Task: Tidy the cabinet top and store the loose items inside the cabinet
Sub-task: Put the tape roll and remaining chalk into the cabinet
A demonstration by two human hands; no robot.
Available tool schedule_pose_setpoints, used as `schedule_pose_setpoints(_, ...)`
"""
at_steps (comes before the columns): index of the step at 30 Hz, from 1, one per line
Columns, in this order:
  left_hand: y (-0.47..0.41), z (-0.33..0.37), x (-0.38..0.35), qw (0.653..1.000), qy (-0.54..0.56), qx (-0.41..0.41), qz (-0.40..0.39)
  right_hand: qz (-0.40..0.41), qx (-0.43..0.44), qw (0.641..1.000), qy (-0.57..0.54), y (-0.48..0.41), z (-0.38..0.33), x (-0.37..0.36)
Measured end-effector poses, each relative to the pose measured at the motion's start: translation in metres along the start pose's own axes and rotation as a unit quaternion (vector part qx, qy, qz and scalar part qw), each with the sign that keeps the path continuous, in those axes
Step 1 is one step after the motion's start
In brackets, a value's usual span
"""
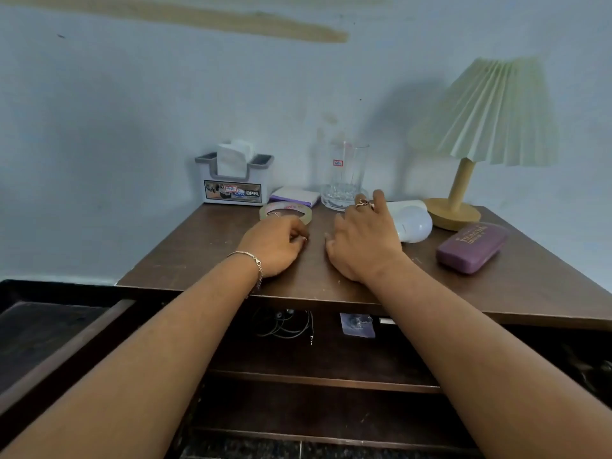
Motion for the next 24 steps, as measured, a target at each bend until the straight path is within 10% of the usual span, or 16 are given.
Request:
schedule_pose_setpoints(8, -0.001, -0.023, 0.002, 0.951, 0.279, 0.091, 0.093, -0.047, -0.023, 0.997, 0.064, -0.015, 0.004, -0.010)
schedule_pose_setpoints(24, 0.001, -0.030, 0.006, 0.920, 0.335, 0.135, 0.154, 0.035, -0.033, 0.997, 0.055, -0.016, 0.000, -0.011)
Point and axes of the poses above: each hand's wrist, its own y-axis away from the middle knuckle, its own x-axis out of the back of the hand, z = x × y, the point moved 5 cm from there along -y, towards the middle knuckle, and after that the axes turned 5 degrees about -y, right-handed, at the moved point
